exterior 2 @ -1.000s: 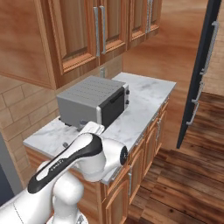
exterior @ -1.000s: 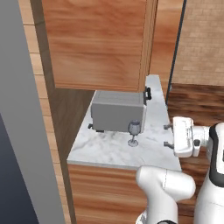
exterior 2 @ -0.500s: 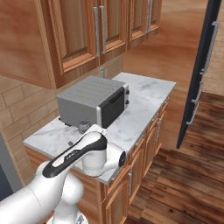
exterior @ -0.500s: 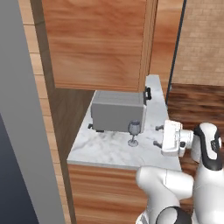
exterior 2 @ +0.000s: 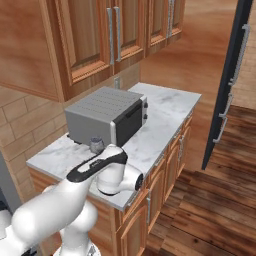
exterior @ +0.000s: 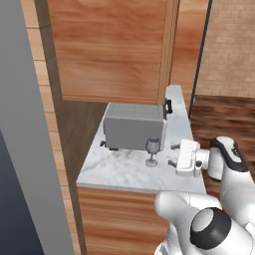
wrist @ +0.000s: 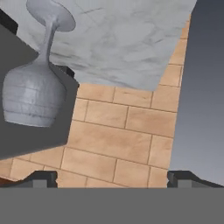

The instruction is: Retrieve the wine glasses from the counter and place one next to each plate.

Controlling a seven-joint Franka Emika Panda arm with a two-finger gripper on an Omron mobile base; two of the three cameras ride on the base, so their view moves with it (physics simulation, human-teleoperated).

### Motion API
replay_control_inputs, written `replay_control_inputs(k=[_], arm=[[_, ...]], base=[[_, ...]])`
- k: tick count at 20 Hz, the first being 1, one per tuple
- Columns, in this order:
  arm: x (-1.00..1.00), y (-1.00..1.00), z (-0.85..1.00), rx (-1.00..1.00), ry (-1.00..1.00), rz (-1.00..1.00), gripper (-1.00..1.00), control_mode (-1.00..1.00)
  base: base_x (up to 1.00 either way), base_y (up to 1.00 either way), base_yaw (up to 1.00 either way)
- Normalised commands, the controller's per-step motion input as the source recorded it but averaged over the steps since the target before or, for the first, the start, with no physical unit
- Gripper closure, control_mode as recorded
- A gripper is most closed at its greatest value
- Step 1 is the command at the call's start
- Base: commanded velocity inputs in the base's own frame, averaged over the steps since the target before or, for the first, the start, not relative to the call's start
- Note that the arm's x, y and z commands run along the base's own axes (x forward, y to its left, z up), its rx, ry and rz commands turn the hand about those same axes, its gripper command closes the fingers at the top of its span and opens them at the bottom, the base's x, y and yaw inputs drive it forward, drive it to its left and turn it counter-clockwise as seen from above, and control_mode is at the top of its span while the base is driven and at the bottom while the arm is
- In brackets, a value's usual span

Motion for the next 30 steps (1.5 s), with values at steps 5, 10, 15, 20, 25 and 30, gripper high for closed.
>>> replay_control_inputs(k=[5, 10, 15, 20, 25, 30], arm=[[0.30, 0.00, -0.20, 0.00, 0.01, 0.00, -1.00, -1.00], [0.22, 0.00, -0.21, 0.00, 0.02, 0.00, -1.00, -1.00], [0.27, 0.00, -0.20, 0.00, 0.02, 0.00, -1.00, -1.00], [0.25, 0.00, -0.23, 0.00, 0.03, 0.00, -1.00, -1.00], [0.21, 0.00, -0.28, 0.01, 0.04, 0.00, -1.00, -1.00], [0.15, 0.00, -0.18, 0.03, 0.01, 0.00, -1.00, -1.00]], base=[[0.00, 0.00, 0.00], [0.00, 0.00, 0.00], [0.00, 0.00, 0.00], [0.00, 0.00, 0.00], [0.00, 0.00, 0.00], [0.00, 0.00, 0.00]])
